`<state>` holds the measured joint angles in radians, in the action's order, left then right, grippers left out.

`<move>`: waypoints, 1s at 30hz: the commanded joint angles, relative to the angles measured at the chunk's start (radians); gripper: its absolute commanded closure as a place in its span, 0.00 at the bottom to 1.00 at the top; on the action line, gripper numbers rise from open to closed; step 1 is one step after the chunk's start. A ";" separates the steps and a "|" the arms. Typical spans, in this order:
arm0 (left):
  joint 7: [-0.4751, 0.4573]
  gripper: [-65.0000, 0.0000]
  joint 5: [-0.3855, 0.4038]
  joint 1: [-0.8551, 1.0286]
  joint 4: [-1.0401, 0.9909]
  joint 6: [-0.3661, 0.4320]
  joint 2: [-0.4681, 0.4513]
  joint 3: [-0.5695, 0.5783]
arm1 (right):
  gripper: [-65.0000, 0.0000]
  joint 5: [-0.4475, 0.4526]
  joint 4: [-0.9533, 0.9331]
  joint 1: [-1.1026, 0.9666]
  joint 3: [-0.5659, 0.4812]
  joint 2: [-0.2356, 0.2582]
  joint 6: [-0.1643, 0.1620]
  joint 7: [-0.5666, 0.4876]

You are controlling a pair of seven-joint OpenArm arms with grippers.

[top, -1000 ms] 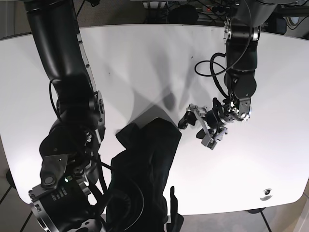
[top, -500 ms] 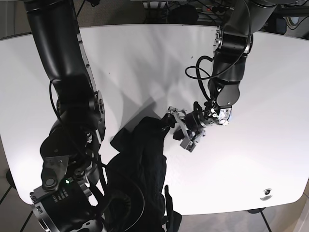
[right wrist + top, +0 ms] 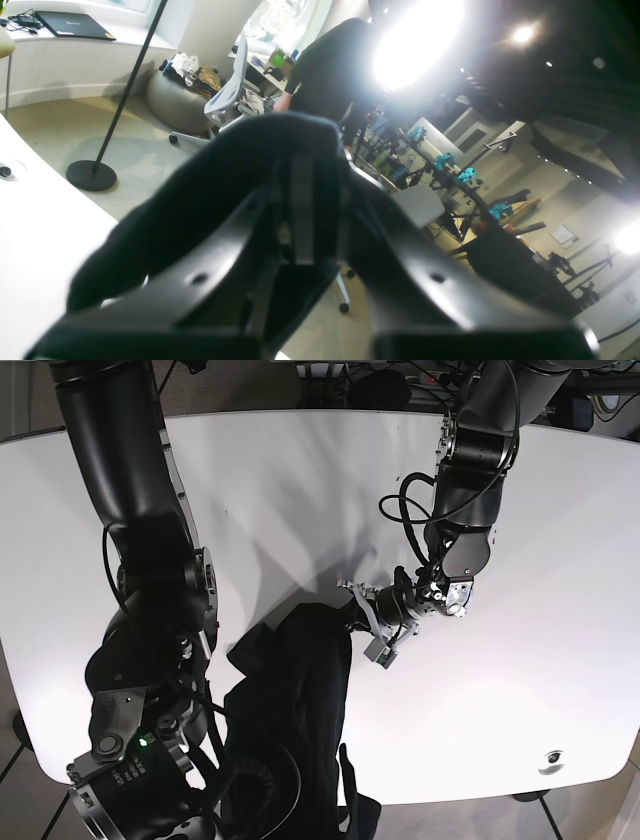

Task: Fold the T-shirt properly
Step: 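Stretch the black T-shirt between both grippers and lay it flat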

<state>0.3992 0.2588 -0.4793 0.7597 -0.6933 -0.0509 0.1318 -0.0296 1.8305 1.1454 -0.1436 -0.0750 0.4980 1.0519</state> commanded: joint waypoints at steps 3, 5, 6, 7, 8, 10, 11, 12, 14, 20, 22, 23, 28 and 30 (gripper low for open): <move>-0.003 1.00 0.007 -0.025 0.103 -0.005 -0.040 -0.041 | 0.97 -0.005 0.007 0.038 0.005 0.002 -0.006 -0.031; 0.014 1.00 0.007 -0.022 0.185 -0.005 -0.050 -0.080 | 0.97 -0.008 0.005 0.038 0.005 0.004 -0.006 -0.031; 0.043 1.00 0.007 -0.014 0.218 -0.005 -0.059 -0.105 | 0.97 -0.011 0.005 0.038 0.005 0.004 -0.006 -0.031; 0.073 1.00 0.007 -0.005 0.252 -0.005 -0.073 -0.133 | 0.97 -0.013 0.005 0.034 0.005 0.005 -0.006 -0.031; 0.099 1.00 0.007 -0.002 0.284 -0.005 -0.083 -0.157 | 0.97 -0.014 0.005 0.028 0.006 0.011 -0.006 -0.031; 0.128 1.00 0.000 -0.003 0.344 -0.005 -0.091 -0.217 | 0.97 -0.013 -0.016 0.020 0.028 0.024 -0.011 -0.034; 0.134 1.00 0.000 -0.005 0.366 -0.005 -0.109 -0.249 | 0.97 -0.006 -0.048 0.020 0.052 0.025 -0.011 -0.043; 0.159 1.00 0.000 -0.012 0.396 -0.005 -0.132 -0.280 | 0.97 -0.010 -0.096 0.018 0.094 0.025 -0.014 -0.081; 0.209 1.00 0.000 -0.071 0.449 -0.005 -0.185 -0.350 | 0.97 -0.013 -0.245 0.020 0.193 0.024 -0.015 -0.164; 0.281 1.00 -0.002 -0.290 0.464 -0.005 -0.330 -0.449 | 0.97 -0.006 -0.532 0.046 0.362 0.034 -0.061 -0.321; 0.283 1.00 -0.002 -0.390 0.462 -0.005 -0.399 -0.447 | 0.97 -0.005 -0.602 0.048 0.401 0.039 -0.081 -0.373; 0.290 1.00 -0.002 -0.436 0.462 -0.005 -0.429 -0.447 | 0.97 -0.005 -0.608 0.045 0.402 0.039 -0.089 -0.378; 0.353 1.00 0.006 -0.508 0.472 -0.005 -0.475 -0.452 | 0.97 -0.003 -0.561 -0.041 0.402 0.036 -0.085 -0.373; 0.375 1.00 0.007 -0.490 0.502 -0.005 -0.488 -0.456 | 0.97 0.000 -0.470 -0.137 0.398 0.031 -0.083 -0.365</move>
<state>0.8040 0.2489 -0.9283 1.2415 -0.6979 -0.5228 -0.3237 -0.0414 1.3407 0.9543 0.2558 -0.0456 0.4194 0.7189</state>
